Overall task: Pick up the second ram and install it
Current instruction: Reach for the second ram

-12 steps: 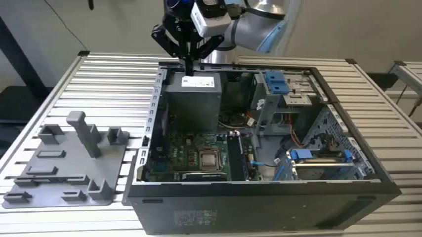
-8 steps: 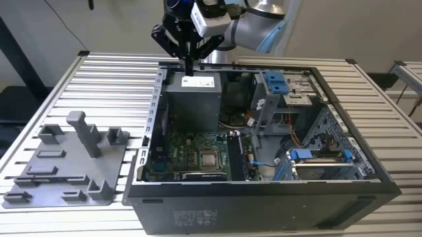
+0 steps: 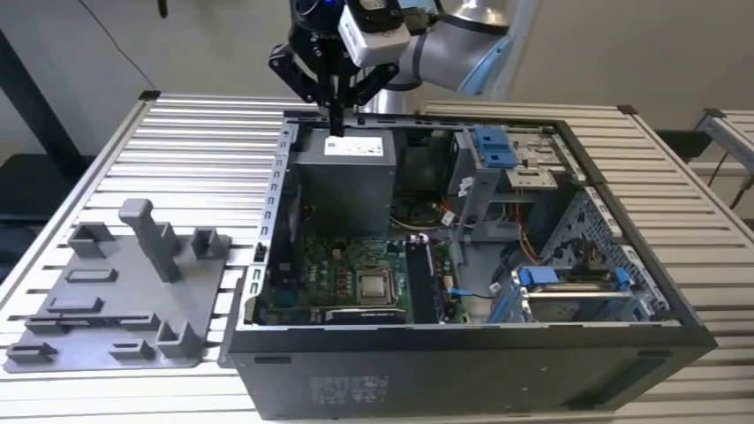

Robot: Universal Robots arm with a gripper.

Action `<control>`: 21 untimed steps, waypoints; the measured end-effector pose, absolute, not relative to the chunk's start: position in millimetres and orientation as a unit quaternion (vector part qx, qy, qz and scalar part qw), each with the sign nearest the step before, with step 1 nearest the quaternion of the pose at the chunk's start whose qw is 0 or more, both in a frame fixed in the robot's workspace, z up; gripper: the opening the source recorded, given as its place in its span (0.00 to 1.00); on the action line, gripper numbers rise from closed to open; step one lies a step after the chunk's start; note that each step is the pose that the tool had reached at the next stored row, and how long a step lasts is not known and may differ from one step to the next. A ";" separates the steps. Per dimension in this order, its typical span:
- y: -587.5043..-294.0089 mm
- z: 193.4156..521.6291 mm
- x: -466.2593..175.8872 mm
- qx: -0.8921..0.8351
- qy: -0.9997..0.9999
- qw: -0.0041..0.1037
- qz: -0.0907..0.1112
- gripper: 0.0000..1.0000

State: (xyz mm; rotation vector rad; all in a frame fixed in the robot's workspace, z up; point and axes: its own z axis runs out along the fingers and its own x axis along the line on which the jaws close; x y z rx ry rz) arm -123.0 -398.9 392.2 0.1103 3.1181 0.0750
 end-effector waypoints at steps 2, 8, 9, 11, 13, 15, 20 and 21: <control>-399.0 392.2 -123.1 0.035 0.999 0.010 0.024 0.11; -399.0 392.1 -124.2 0.036 0.999 0.010 0.024 0.11; -399.0 392.0 -124.7 0.035 0.999 0.010 0.024 0.11; -399.0 391.7 -125.8 0.035 0.999 0.010 0.024 0.11; -399.0 391.4 -127.9 0.035 0.999 0.010 0.024 0.11; -399.0 391.3 -132.2 0.035 0.999 0.010 0.024 0.11; -399.0 391.0 -136.2 0.035 0.999 0.008 0.024 0.11; -399.0 390.9 -136.5 0.035 0.999 0.007 0.024 0.11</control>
